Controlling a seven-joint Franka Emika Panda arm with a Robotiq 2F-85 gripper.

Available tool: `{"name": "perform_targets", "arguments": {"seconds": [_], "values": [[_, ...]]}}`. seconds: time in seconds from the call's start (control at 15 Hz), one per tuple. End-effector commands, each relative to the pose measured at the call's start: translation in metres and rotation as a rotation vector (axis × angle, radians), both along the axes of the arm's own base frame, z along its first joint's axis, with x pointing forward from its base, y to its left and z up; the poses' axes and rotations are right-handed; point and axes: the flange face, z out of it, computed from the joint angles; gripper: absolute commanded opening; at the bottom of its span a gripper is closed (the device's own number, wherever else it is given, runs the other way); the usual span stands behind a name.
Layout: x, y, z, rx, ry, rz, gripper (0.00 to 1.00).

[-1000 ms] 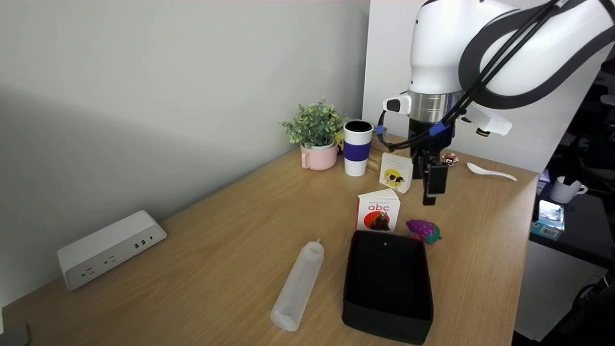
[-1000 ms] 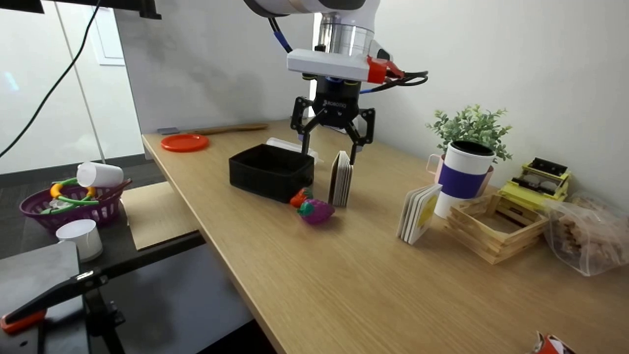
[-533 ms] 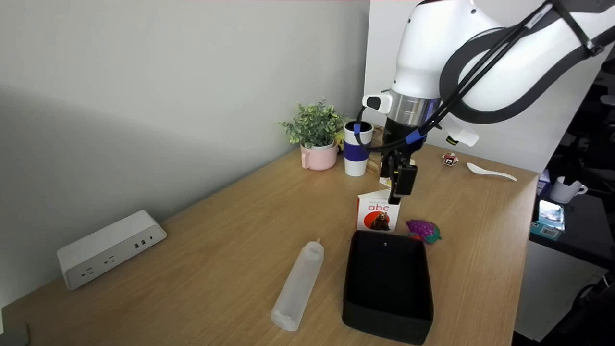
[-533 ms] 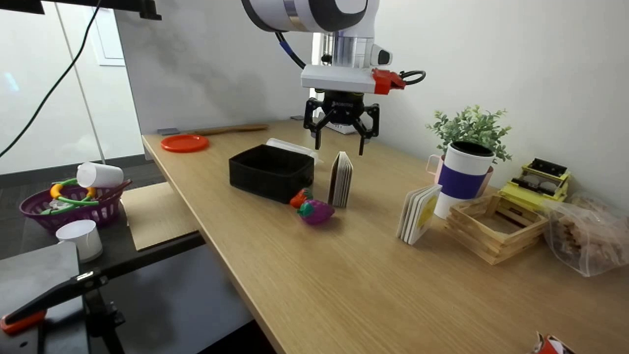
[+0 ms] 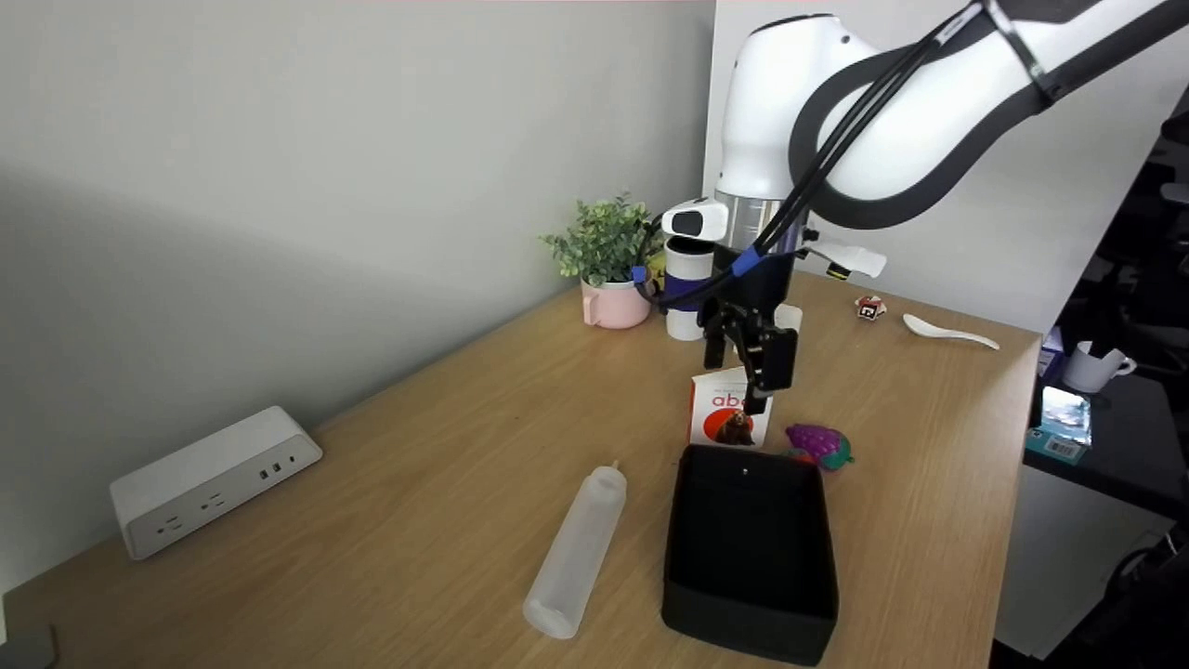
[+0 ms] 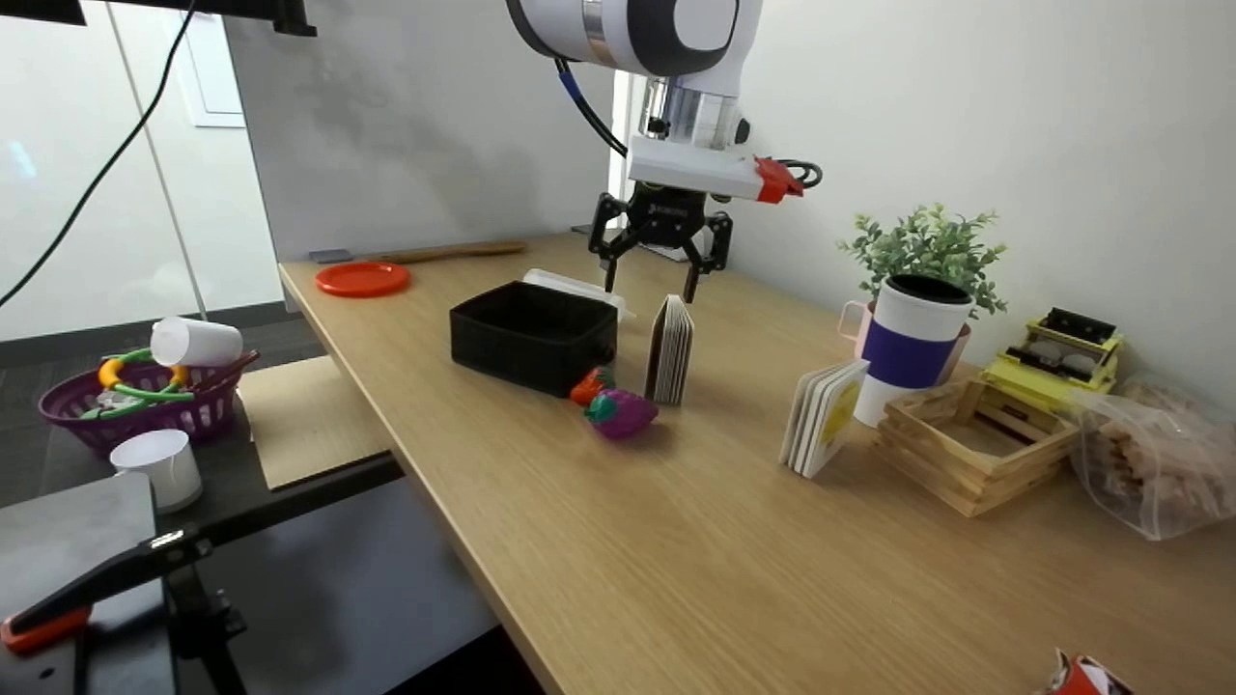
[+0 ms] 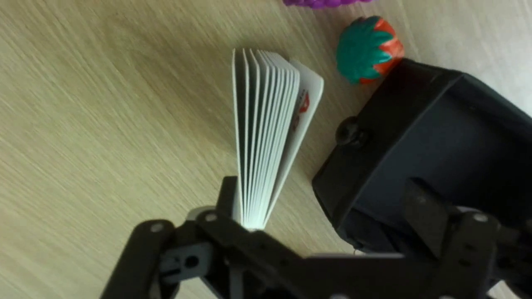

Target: Put the book on the left in the black box, put the grape toy in the box, remove the book from the box then put the strawberry toy in the box

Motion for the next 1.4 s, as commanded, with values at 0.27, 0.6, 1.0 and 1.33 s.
{"name": "perform_targets", "arguments": {"seconds": [0.27, 0.6, 1.0, 1.33], "values": [[0.008, -0.027, 0.008, -0.128, 0.043, 0.013, 1.00], [0.013, -0.032, 0.006, -0.118, 0.034, 0.006, 1.00], [0.022, -0.046, -0.023, -0.082, 0.070, -0.032, 1.00], [0.030, -0.047, -0.039, -0.051, 0.084, -0.048, 1.00]]}}
